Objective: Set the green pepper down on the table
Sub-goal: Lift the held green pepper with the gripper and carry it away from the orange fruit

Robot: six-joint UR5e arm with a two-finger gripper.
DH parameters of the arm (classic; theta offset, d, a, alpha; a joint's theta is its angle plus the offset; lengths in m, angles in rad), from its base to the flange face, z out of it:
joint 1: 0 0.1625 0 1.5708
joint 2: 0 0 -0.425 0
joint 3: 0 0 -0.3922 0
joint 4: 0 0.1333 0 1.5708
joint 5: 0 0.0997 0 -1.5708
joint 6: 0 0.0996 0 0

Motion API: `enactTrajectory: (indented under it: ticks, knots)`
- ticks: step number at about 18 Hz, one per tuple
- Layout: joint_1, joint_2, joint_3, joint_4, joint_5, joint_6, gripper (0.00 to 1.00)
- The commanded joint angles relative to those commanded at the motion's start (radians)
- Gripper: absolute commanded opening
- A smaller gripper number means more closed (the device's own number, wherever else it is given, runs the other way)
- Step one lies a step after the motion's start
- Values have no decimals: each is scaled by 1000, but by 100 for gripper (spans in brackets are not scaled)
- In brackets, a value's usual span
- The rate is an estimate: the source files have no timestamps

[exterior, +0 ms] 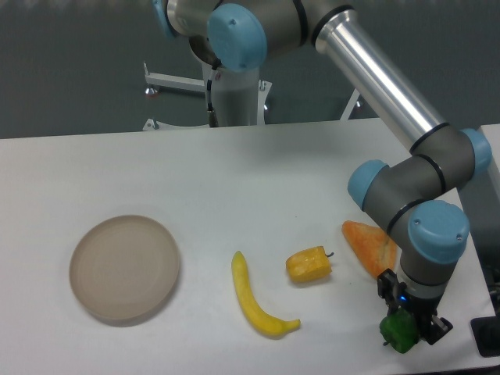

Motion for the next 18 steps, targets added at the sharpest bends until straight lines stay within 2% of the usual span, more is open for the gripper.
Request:
enactTrajectory:
  ticks: [5,9,11,16,18]
  knots:
    - [-32,74,-74,-24,-3,-26,40]
    - [-40,141,-101,-124,-60,-54,40]
    - [-52,184,-138,-140,-81,-71,40]
    - [-55,333,-345,-132,-127,-55,39]
    - [-54,371,-400,-132,-127,-45,39]
